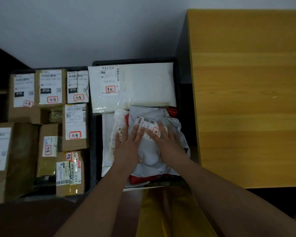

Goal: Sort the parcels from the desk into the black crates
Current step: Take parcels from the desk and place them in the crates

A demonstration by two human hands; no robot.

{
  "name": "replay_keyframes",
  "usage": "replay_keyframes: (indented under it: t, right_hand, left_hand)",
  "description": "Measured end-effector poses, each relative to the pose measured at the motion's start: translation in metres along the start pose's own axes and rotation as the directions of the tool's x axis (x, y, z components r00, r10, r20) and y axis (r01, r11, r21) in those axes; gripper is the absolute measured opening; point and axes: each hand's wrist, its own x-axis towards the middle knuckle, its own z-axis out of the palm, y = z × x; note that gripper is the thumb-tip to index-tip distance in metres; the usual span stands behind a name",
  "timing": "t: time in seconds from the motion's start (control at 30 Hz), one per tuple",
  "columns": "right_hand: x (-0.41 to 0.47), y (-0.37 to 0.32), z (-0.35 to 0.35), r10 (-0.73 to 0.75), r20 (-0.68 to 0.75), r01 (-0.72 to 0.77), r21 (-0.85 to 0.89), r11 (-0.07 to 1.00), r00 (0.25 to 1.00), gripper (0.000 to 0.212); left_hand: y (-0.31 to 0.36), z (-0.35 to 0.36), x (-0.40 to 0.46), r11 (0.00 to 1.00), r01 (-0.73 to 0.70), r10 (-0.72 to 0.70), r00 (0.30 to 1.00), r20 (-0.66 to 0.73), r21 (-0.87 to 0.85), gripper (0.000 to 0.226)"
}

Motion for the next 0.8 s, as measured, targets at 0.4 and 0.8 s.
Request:
replay_keyframes:
  t: [0.4, 0.8]
  right_hand:
    - [-0.065, 0.010, -0.089, 0.038, -0.284, -0.030, 0.034, 0.999, 0.958, 0.102]
    - [-0.129, 0.146, -0.183, 0.249, -0.460, -0.249, 0.061, 0.966, 0.852, 0.100]
  left_hand:
    - [0.032, -0.108, -0.030, 1.000, -0.011, 0.011, 0.994, -0.111, -0.003, 0.098]
    - [0.205, -0.198, 0.016, 0.961, -0.234, 0.265, 0.934, -0.241, 0.147, 0.090]
